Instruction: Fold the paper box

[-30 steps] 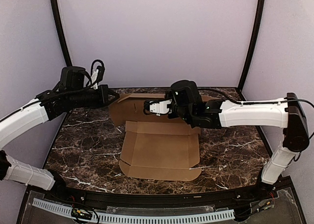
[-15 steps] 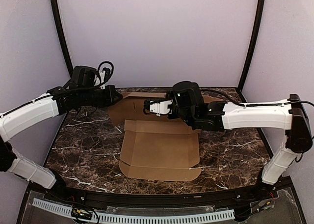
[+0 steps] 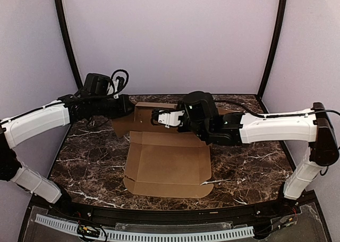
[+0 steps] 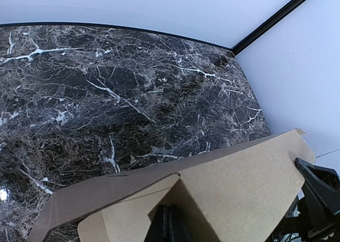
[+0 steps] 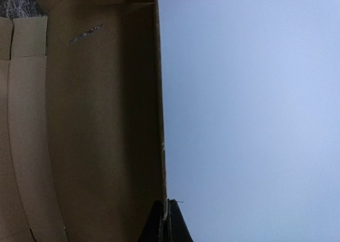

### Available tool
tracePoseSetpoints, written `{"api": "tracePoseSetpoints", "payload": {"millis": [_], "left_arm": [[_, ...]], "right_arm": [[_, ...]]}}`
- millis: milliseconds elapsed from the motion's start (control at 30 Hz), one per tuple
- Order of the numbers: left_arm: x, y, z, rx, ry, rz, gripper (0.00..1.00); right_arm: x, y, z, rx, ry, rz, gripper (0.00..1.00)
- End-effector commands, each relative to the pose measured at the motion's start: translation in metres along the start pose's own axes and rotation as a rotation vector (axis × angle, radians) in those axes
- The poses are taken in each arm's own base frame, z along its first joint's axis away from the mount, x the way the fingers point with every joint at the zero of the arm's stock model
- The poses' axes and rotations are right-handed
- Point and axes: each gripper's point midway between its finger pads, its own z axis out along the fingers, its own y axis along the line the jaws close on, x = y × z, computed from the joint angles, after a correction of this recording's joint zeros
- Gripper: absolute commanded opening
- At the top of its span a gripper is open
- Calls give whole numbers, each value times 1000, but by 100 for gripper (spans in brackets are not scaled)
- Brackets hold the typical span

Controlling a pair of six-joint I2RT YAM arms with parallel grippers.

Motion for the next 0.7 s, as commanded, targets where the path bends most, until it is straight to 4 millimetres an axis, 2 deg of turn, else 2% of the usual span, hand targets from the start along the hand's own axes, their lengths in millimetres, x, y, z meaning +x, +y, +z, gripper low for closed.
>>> {"api": "tracePoseSetpoints", "payload": {"millis": [0,300,467,667], "left_arm": [[2,-15,6,89,10,-20,1],[2,-36,4,204,24,-64,1],[-1,-42,1,237,13,-72,1],[-14,-50,-7,270,-45,-83,1]], "right_arm": [[-19,-13,-8,45,-45,115,0],[-21,-7,-2,25,-7,229,0],[-31,-3,-3,-1,-31,287,0],[-39,15,-7,-40,-43,288,0]]}}
